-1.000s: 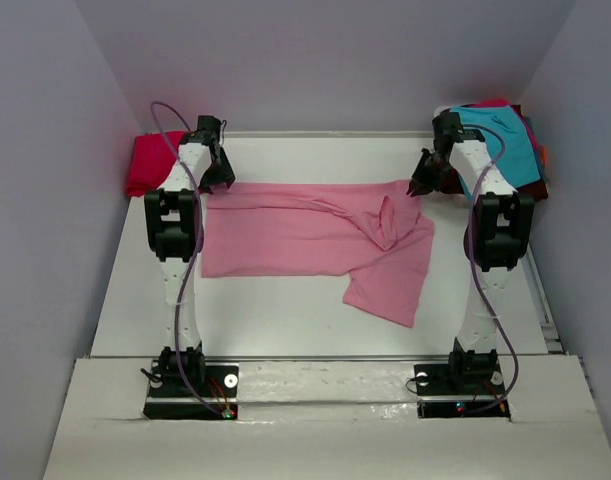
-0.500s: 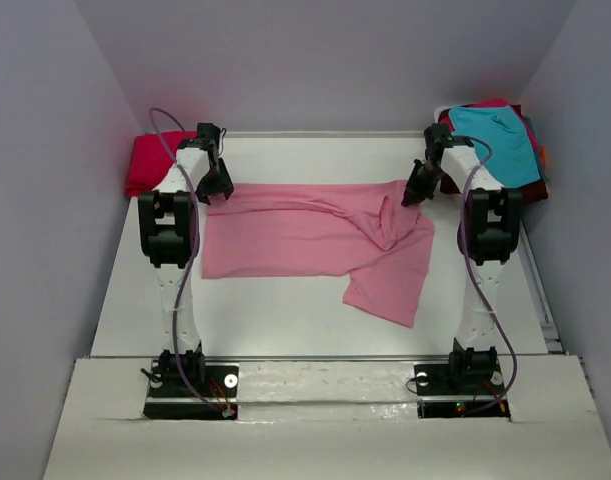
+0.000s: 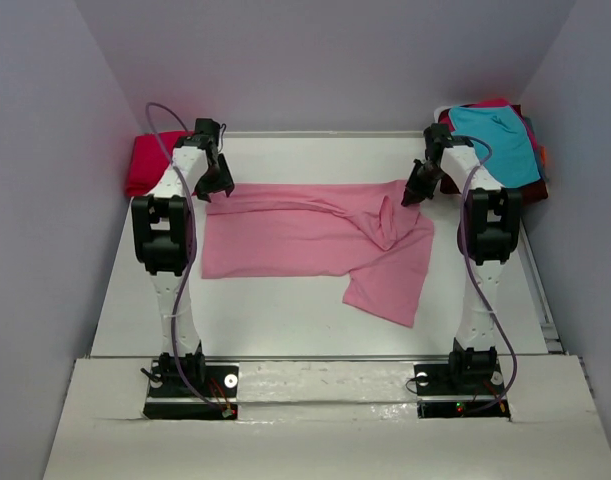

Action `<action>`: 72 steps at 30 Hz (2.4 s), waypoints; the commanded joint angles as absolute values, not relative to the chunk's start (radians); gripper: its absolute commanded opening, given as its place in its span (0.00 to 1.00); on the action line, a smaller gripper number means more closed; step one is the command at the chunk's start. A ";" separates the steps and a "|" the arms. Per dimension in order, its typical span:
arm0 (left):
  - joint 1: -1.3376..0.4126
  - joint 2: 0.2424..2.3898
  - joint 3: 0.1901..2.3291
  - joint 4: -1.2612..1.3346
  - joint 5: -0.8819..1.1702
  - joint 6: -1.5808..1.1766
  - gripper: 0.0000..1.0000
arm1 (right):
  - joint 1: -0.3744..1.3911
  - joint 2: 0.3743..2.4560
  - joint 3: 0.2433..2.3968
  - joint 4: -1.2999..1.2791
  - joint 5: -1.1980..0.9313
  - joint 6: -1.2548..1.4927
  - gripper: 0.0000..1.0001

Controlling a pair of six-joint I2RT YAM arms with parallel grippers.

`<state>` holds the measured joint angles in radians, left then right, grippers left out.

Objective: Fold and stack the t-shirts
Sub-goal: Fold the tshirt

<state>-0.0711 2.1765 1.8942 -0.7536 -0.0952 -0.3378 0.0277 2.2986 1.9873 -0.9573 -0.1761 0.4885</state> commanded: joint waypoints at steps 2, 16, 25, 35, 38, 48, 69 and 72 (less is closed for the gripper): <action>-0.081 2.094 1.827 -0.759 -0.080 -0.319 0.61 | 0.015 2.306 2.025 -0.963 -0.170 0.500 0.16; -0.100 2.112 1.842 -0.759 -0.127 -0.311 0.60 | 0.015 2.286 1.996 -0.966 -0.156 0.491 0.15; -0.100 2.081 1.790 -0.725 -0.186 -0.314 0.61 | 0.015 2.290 1.990 -0.954 -0.175 0.503 0.15; -0.100 2.196 1.971 -0.736 -0.195 -0.307 0.61 | 0.015 2.280 1.983 -0.966 -0.160 0.495 0.15; -0.100 2.230 1.993 -0.739 -0.193 -0.302 0.61 | 0.015 2.279 1.979 -0.966 -0.161 0.495 0.14; -0.100 2.238 1.876 -0.690 -0.107 -0.333 0.60 | 0.015 2.276 1.993 -0.982 -0.152 0.488 0.14; -0.130 1.979 1.710 -0.660 -0.032 -0.331 0.60 | 0.015 2.199 1.948 -0.986 -0.166 0.488 0.12; -0.205 2.017 1.790 -0.667 -0.005 -0.328 0.60 | 0.015 2.154 1.922 -0.994 -0.187 0.482 0.12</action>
<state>-0.1158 2.0323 1.6901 -0.6651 -0.0563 -0.3267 0.0273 2.2692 1.9476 -0.9623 -0.1738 0.4828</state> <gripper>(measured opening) 0.604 0.128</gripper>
